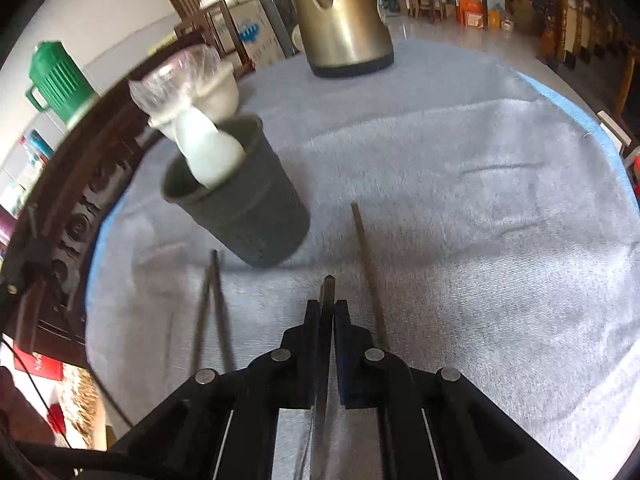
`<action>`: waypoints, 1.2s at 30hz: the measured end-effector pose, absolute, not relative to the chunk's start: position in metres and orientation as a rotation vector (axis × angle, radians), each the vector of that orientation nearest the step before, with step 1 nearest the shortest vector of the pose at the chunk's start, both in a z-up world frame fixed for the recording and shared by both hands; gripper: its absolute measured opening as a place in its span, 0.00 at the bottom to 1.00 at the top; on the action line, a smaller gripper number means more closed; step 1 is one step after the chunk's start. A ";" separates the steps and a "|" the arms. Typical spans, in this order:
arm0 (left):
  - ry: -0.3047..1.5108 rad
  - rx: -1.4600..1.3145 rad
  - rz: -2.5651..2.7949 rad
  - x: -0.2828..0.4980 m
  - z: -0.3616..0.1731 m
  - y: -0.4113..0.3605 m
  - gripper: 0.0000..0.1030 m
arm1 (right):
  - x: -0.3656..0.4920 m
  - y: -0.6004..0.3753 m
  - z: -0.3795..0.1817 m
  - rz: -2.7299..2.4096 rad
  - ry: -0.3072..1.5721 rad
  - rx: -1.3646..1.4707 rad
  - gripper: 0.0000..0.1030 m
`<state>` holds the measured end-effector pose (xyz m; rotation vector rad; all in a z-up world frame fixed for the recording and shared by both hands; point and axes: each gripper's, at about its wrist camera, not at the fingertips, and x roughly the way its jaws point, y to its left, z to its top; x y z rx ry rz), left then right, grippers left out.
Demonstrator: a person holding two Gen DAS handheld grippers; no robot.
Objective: Organize utensils
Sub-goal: 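Lift the chopstick with the left tool toward the grey cup while the right tool carries its own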
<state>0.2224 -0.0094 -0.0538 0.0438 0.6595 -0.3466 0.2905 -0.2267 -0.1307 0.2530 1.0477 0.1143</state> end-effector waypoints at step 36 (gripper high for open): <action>0.532 0.234 -0.287 0.190 -0.012 -0.054 0.07 | 0.232 -0.239 -0.013 0.146 0.687 0.335 0.06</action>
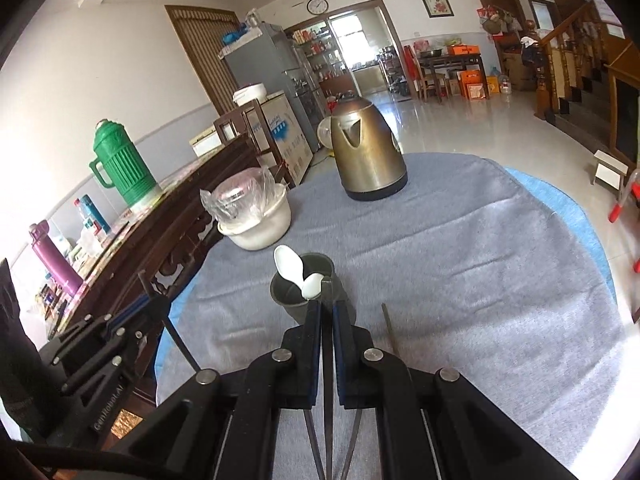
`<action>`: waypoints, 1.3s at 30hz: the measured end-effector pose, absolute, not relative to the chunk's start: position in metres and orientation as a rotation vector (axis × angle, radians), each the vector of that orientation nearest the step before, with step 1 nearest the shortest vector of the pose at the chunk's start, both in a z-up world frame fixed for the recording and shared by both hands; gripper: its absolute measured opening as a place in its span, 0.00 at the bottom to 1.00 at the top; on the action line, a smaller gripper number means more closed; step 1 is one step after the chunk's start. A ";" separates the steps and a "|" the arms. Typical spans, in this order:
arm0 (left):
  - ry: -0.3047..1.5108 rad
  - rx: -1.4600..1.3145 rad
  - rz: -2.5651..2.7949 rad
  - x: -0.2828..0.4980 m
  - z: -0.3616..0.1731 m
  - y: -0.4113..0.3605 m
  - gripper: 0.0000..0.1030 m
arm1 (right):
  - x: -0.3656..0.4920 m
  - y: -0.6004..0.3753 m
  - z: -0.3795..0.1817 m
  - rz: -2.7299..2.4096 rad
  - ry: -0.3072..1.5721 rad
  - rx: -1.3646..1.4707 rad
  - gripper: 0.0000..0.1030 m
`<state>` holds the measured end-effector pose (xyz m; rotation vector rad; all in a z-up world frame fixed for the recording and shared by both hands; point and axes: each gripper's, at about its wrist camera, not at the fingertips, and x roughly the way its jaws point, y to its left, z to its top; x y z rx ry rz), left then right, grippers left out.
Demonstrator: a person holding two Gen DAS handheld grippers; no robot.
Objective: Organize utensils
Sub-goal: 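Lift the chopstick with the left tool toward the grey cup while the right tool carries its own, then drop the chopstick into the grey cup with the left tool while the right tool drops its own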
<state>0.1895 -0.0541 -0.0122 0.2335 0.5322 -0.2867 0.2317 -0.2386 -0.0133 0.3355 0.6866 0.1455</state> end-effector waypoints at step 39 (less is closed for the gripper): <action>0.443 -0.099 -0.348 0.308 0.024 -0.035 0.07 | 0.343 -0.214 0.077 0.053 0.455 0.254 0.06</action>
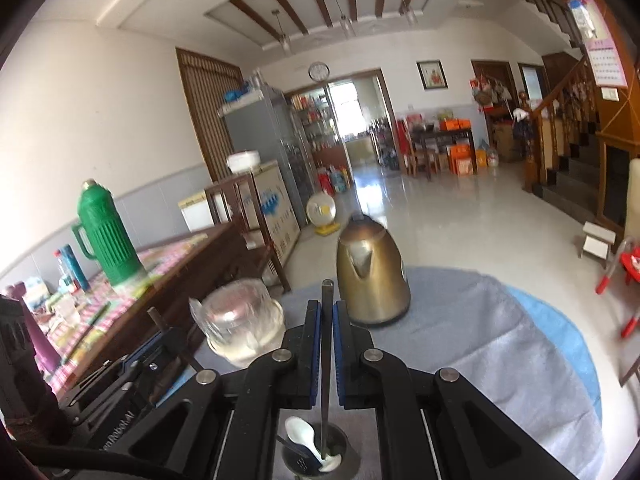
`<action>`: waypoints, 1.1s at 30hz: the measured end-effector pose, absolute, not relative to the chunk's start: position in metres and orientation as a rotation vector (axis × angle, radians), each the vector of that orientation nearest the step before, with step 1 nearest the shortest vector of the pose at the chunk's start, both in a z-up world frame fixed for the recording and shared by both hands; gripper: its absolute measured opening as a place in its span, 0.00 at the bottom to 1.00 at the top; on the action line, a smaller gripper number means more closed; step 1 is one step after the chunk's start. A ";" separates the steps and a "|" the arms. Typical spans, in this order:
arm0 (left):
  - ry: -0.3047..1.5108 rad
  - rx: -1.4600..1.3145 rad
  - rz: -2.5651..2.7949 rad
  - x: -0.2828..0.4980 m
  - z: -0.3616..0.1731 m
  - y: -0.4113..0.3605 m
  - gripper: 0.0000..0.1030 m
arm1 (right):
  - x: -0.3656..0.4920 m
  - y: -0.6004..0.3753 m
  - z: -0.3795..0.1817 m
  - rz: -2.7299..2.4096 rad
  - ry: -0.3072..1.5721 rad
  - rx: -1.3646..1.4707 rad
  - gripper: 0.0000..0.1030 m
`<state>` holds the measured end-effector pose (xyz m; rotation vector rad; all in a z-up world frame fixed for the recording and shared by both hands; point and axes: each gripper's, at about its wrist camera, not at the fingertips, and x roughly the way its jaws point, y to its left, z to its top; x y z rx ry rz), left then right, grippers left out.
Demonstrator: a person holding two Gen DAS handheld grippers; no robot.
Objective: Organize utensils
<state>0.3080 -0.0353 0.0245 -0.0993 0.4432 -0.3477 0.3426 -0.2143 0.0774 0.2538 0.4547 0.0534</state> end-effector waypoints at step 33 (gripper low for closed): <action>0.692 -0.001 -0.330 0.129 -0.036 -0.022 0.66 | 0.142 -0.323 -0.015 0.023 0.610 0.564 0.22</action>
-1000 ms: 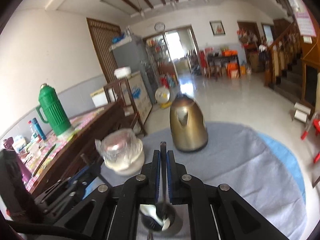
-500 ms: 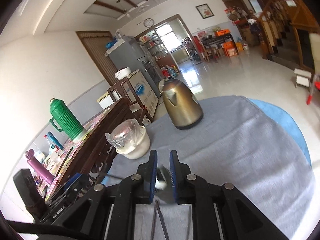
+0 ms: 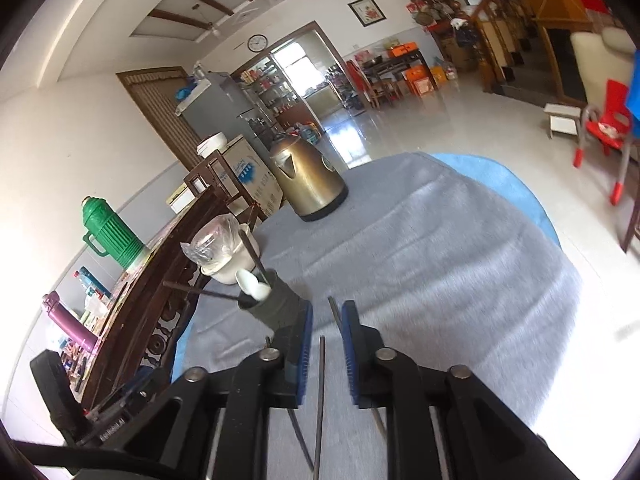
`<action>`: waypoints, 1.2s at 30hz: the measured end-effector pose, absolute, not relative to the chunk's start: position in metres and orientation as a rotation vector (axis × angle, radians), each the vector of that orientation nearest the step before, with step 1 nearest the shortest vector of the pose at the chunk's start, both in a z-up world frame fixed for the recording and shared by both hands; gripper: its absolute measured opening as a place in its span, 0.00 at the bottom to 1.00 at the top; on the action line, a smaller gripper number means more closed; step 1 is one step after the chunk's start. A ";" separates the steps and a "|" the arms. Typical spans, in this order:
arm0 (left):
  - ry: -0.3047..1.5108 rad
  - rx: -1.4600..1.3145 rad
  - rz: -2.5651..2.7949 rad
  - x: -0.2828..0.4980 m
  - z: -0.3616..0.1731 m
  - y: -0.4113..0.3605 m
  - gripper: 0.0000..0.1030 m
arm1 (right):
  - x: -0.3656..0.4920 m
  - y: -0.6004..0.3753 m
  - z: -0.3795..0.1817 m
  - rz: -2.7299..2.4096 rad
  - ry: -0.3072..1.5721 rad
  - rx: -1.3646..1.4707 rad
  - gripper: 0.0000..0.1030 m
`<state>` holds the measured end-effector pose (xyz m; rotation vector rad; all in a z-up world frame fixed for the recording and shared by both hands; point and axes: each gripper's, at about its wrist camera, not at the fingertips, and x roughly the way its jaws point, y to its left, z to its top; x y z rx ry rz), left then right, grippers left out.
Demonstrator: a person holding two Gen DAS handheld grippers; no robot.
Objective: Organize utensils
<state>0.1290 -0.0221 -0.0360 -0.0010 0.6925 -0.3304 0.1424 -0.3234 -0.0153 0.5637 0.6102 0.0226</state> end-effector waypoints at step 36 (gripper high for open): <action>0.646 0.152 -0.146 -0.008 -0.045 -0.003 0.78 | 0.012 -0.242 0.006 0.082 0.420 0.510 0.63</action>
